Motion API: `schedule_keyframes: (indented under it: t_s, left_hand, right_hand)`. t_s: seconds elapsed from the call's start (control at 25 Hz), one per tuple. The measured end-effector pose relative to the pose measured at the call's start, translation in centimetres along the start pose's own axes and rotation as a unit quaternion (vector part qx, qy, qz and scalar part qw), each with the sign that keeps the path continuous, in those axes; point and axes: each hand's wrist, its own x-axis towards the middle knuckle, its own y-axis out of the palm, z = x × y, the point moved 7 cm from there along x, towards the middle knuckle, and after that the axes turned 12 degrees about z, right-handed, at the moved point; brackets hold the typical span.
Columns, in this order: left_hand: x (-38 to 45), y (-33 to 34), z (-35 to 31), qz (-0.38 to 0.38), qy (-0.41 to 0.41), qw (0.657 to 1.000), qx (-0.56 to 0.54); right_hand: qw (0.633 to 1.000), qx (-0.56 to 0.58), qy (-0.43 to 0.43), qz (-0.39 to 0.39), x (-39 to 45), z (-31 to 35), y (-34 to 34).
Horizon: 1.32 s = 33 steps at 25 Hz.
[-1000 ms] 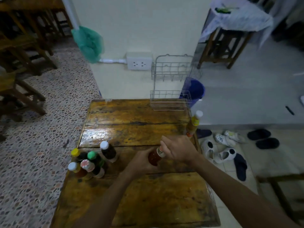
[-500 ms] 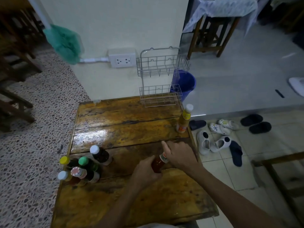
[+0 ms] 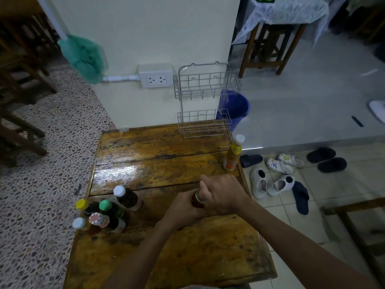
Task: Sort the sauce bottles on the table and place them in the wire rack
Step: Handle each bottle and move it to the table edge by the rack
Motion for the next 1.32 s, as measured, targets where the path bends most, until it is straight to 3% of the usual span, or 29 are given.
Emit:
schedule_keyframes:
  t_s: [0.08, 0.2, 0.32, 0.4, 0.52, 0.6, 0.68, 0.8, 0.88, 1.04, 1.32]
  left_hand:
    - [0.2, 0.7, 0.6, -0.039, -0.068, 0.995, 0.058]
    - [0.4, 1.6, 0.8, -0.089, -0.141, 0.964, 0.205]
    - [1.1, 2.6, -0.5, -0.109, -0.119, 0.949, 0.271]
    - [1.5, 2.4, -0.9, -0.077, -0.089, 0.974, 0.194]
    - [0.8, 1.9, 0.0, 0.01, -0.063, 0.997, -0.047]
    - [-0.1, 1.9, 0.7, 0.039, -0.062, 0.989, -0.127]
    - [-0.3, 1.7, 0.8, 0.063, -0.047, 0.982, -0.169]
    - [0.1, 1.3, 0.2, 0.157, -0.041, 0.973, -0.161]
    - [0.2, 0.8, 0.4, 0.177, -0.056, 0.975, -0.12]
    - [0.6, 0.5, 1.1, 0.089, -0.104, 0.989, 0.05]
    - [1.4, 5.3, 1.2, 0.027, -0.126, 0.963, 0.236]
  right_hand:
    - [0.995, 0.038, 0.089, 0.016, -0.4, -1.3, 1.8]
    - [0.968, 0.057, 0.215, 0.114, -1.6, -3.6, 4.5]
    - [0.968, -0.068, 0.169, 0.173, -2.4, -3.3, 4.9]
    - [0.975, -0.084, 0.166, 0.121, -2.3, -3.0, 2.9]
    - [0.977, 0.054, 0.203, -0.018, -2.1, -4.4, -1.1]
    - [0.979, 0.086, 0.173, -0.063, -2.0, -4.2, -3.1]
    - [0.993, 0.059, 0.081, -0.066, -2.1, -2.7, -4.1]
    - [0.992, -0.03, -0.099, -0.07, -3.1, -1.6, -4.5]
    - [0.987, -0.062, -0.132, -0.073, -3.7, -2.2, -4.1]
    - [0.994, 0.068, 0.054, -0.063, -4.8, -4.6, -0.9]
    - [0.944, 0.12, 0.304, 0.045, -9.4, -8.8, 5.7]
